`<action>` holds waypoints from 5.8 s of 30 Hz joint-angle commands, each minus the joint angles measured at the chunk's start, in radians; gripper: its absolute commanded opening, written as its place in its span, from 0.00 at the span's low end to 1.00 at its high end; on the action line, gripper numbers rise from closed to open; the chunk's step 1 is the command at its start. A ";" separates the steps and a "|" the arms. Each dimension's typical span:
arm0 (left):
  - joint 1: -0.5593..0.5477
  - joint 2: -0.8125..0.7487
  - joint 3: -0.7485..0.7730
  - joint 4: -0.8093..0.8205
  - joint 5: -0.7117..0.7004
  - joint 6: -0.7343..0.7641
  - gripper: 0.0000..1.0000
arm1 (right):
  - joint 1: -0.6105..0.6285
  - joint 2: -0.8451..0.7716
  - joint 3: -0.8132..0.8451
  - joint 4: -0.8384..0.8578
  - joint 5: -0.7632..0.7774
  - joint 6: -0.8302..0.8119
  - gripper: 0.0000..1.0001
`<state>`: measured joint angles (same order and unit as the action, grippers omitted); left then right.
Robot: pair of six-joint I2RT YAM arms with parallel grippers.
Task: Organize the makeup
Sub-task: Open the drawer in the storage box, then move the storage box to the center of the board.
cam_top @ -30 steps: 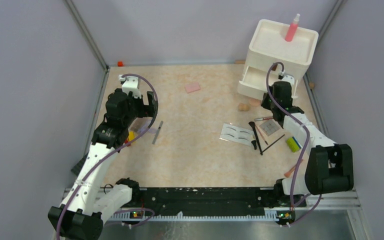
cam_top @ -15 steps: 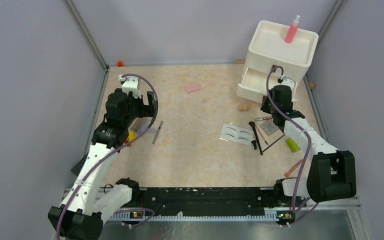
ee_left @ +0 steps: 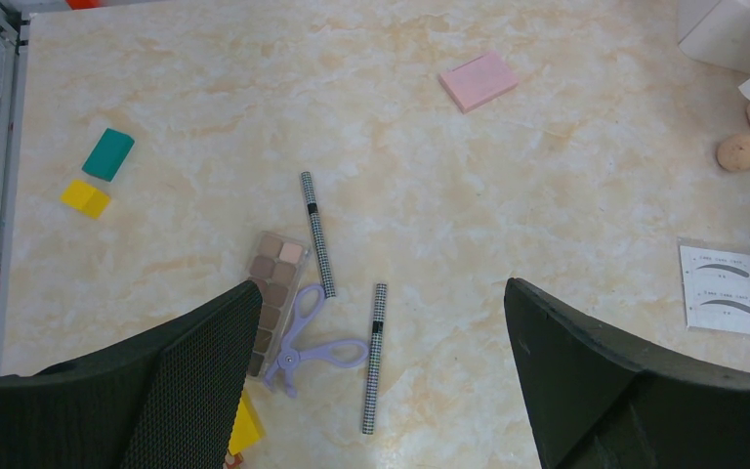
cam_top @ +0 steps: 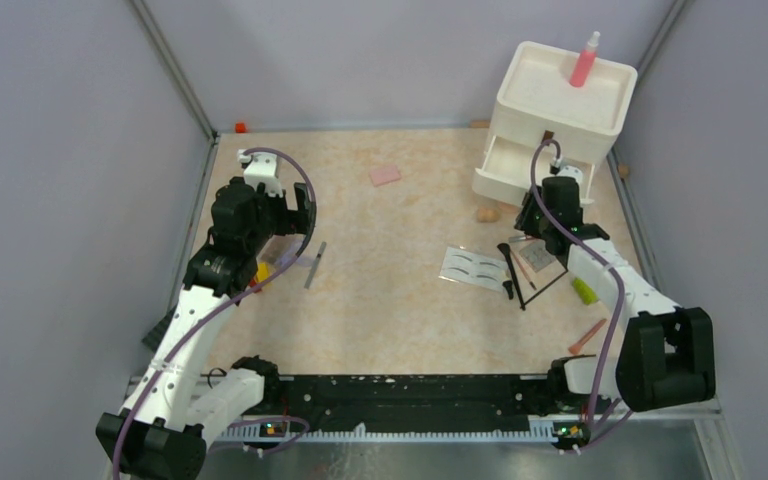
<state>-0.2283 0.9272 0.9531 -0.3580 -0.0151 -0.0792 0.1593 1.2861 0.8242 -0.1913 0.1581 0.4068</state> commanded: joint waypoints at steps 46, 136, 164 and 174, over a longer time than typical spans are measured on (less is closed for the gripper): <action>0.006 0.002 -0.005 0.051 0.040 -0.003 0.99 | -0.379 0.318 0.344 0.176 -0.102 -0.256 0.25; -0.183 0.598 0.431 0.397 0.186 -0.213 0.99 | -0.014 0.328 0.449 0.042 -0.235 -0.173 0.46; -0.270 1.423 1.419 0.301 -0.129 -0.012 0.44 | -0.014 0.332 0.400 0.085 -0.212 -0.113 0.45; -0.301 1.461 1.425 0.226 -0.140 -0.031 0.00 | -0.013 0.320 0.392 0.032 -0.241 -0.030 0.41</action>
<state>-0.5034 2.3577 2.3322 -0.0830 -0.1860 -0.1032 0.1310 1.6489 1.2213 -0.1585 -0.0696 0.3214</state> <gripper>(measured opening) 0.206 0.417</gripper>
